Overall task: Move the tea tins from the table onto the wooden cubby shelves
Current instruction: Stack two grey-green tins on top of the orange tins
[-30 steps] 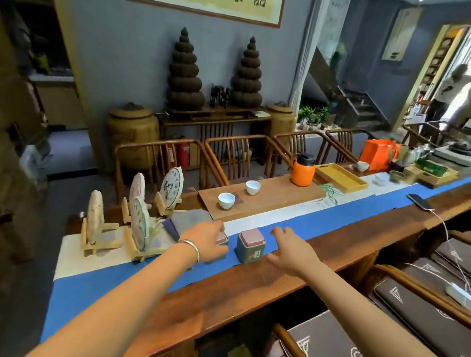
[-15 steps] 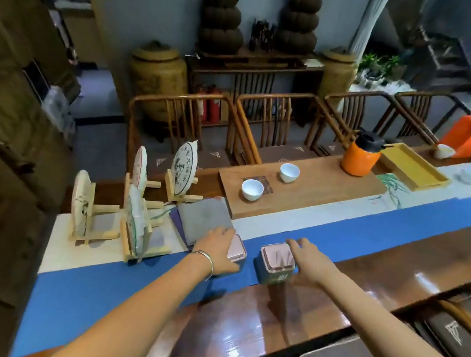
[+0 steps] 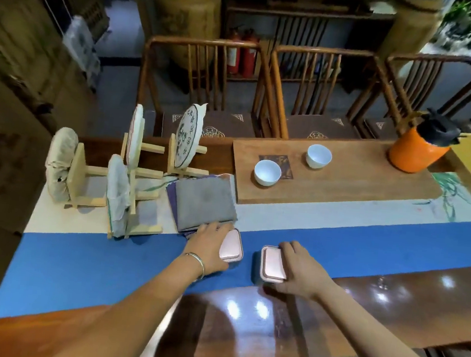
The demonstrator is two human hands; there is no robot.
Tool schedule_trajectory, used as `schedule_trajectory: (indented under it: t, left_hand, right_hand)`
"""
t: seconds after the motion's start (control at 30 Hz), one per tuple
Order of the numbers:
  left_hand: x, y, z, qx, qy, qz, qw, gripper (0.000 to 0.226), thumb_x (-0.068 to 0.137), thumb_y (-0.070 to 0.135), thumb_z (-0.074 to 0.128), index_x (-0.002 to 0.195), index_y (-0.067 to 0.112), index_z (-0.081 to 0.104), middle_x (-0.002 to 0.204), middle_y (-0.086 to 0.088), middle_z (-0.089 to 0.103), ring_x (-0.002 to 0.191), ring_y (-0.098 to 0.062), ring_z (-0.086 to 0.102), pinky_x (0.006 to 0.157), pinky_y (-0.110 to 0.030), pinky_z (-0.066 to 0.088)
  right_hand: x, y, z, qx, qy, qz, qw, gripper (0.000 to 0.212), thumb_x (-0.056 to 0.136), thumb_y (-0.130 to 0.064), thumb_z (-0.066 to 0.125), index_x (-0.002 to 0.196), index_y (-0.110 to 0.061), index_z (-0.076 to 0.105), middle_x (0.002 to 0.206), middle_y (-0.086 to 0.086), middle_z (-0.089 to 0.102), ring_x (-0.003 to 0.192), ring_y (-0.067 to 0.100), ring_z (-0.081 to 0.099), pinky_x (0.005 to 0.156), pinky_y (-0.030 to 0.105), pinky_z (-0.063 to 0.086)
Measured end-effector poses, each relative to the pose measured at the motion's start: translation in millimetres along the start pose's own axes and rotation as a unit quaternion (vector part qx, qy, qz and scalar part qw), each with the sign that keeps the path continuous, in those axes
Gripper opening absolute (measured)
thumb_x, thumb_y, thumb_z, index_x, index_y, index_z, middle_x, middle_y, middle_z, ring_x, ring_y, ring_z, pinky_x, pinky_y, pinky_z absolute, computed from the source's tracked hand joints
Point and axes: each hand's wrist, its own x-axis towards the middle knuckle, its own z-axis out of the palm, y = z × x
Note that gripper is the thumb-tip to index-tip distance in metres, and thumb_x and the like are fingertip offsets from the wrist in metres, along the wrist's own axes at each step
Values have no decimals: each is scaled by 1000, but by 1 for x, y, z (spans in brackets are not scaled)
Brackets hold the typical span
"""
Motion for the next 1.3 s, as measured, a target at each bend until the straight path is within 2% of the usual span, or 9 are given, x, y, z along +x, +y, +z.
schedule_trajectory:
  t: [0.13,0.27,0.47,0.6,0.7,0.8,0.97,1.1,1.3]
  left_hand:
    - [6,-2,4,-28,4,-7,1000,90,60,47,75,136,36,29,126,0,43,115,-28,45,93,-39,47]
    - [4,-3,14,-48,11,-20,999,88,64,41,74,138,36,27,129,0,40,120,-27,38,95,-41,46]
    - [-12,-12,8,-107,24,-25,994,88,56,53,72,133,47,30,128,9,46,116,-20,46,92,-38,48]
    - [-44,-29,-10,-146,62,-31,987,94,56,58,72,139,50,28,126,14,40,113,-14,48,90,-36,50]
    - [-79,-50,-27,-176,90,-50,979,95,56,60,77,139,49,33,120,13,35,108,-12,49,91,-34,49]
    - [-126,-77,-38,-183,115,-73,974,94,56,59,79,138,48,35,120,12,37,111,-12,49,95,-35,47]
    - [-236,-135,-46,-163,171,-137,962,95,59,58,79,141,40,34,119,8,43,110,-12,48,94,-35,46]
    - [-349,-183,-33,-197,260,-209,922,89,53,53,83,130,36,42,121,9,48,111,-9,49,98,-29,43]
    - [-540,-232,-8,-217,347,-298,863,73,51,46,87,112,36,49,104,16,51,94,1,49,79,-12,39]
  right_hand:
    - [1,6,1,56,18,-14,998,80,56,-56,74,121,-19,43,107,-2,45,96,18,50,75,34,49]
    - [-3,9,8,106,27,-21,994,81,61,-53,75,126,-20,42,110,-2,45,103,17,48,83,31,47]
    - [-9,3,0,162,45,-21,986,77,60,-51,79,124,-26,46,109,-8,49,102,11,49,79,22,40]
    - [-12,-16,-11,197,32,-20,980,87,59,-40,83,132,-25,38,117,-8,51,102,11,53,82,21,42]
    - [-13,-45,-19,198,5,-61,978,82,57,-40,86,122,-29,36,107,-11,54,92,6,56,72,16,45]
    - [-13,-86,-24,183,-15,-126,975,74,55,-41,88,112,-29,42,101,-12,55,87,0,55,71,12,44]
    - [-11,-185,-17,138,-44,-232,962,81,53,-43,90,118,-29,42,107,-13,55,93,-3,54,72,5,41]
    - [-27,-287,10,110,-57,-313,942,83,54,-43,90,121,-28,43,109,-11,53,93,-3,52,72,3,39]
    - [-87,-451,77,81,-86,-433,894,76,58,-45,88,118,-31,43,109,-14,52,97,6,52,71,14,41]
